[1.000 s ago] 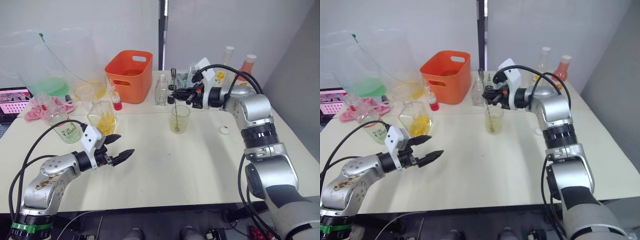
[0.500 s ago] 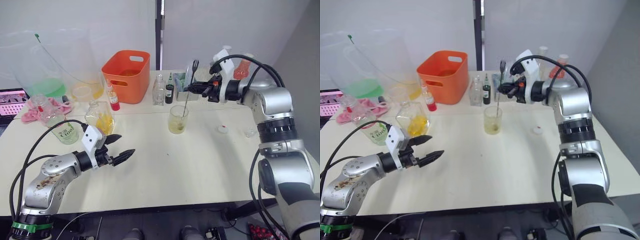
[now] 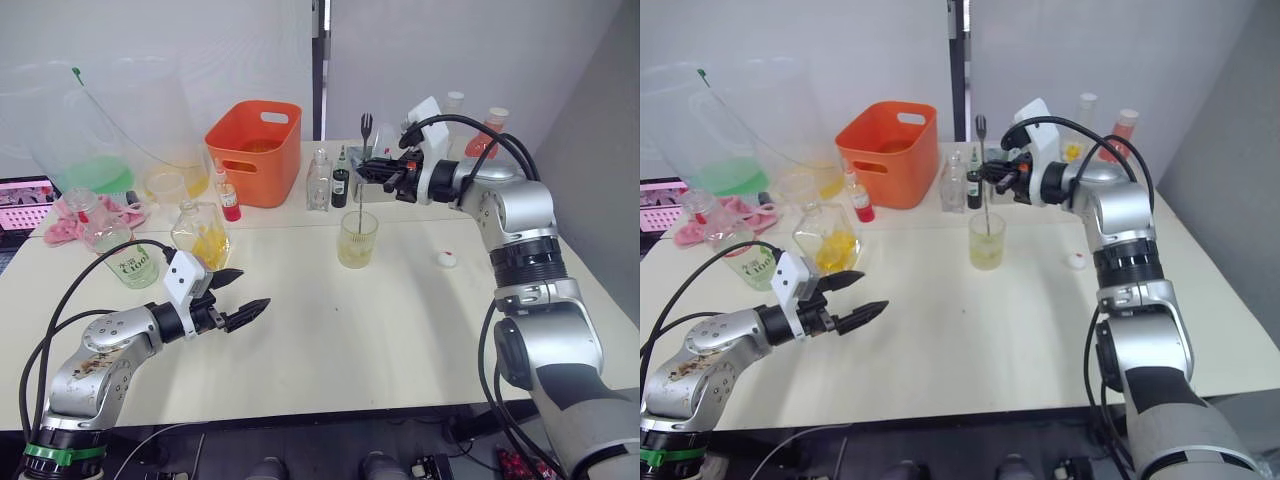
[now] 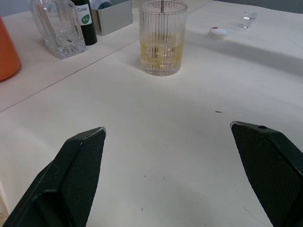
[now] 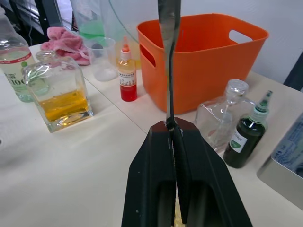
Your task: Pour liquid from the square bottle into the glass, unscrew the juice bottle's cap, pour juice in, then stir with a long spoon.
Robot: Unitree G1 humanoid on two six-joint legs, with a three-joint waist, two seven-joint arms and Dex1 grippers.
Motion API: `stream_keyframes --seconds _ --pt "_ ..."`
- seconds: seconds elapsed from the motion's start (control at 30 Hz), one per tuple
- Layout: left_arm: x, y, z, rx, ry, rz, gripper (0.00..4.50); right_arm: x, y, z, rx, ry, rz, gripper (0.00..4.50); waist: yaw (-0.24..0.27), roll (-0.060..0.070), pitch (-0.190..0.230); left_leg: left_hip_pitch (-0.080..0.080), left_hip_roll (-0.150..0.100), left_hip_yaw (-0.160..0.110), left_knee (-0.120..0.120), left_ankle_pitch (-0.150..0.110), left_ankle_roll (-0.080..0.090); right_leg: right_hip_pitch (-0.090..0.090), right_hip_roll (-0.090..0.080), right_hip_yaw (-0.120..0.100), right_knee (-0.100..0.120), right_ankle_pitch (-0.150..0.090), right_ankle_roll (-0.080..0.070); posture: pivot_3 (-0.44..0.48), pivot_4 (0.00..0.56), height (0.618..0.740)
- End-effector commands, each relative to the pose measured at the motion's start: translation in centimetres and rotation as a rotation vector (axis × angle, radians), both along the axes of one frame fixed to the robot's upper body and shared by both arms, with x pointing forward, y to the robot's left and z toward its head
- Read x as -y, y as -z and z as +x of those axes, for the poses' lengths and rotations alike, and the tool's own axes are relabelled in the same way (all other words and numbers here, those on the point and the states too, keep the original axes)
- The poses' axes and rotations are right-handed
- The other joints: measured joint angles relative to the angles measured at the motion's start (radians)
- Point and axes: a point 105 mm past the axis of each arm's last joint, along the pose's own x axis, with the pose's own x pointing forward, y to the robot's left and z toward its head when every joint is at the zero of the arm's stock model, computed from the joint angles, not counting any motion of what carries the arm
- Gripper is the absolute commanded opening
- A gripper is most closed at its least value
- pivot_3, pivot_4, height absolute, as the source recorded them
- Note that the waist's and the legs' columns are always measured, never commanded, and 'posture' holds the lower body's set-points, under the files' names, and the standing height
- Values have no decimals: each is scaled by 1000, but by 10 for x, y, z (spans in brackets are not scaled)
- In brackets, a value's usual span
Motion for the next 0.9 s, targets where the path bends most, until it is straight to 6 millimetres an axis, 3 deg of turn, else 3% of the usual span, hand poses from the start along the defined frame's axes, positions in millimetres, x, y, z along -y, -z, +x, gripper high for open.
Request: stream_keyframes --seconds 0.03,0.3,0.57,0.9 --pt "3 -9 -2 48 11 10 4473 -5 -9 -8 9 -52 43 0 0 0 0 0 0 0 0 0 0 0 0 0 0 0 0 0 150 740" --pt "6 -8 -1 47 19 6 4473 -2 -15 -19 -8 -93 39 0 0 0 0 0 0 0 0 0 0 0 0 0 0 0 0 0 150 740" --pt "6 -9 -2 50 25 0 4473 27 -32 -7 98 62 14 0 0 0 0 0 0 0 0 0 0 0 0 0 0 0 0 0 150 740" --pt "8 -9 -2 49 28 -5 4473 15 -53 -30 95 -59 148 0 1 0 0 0 0 0 0 0 0 0 0 0 0 0 0 0 150 740"
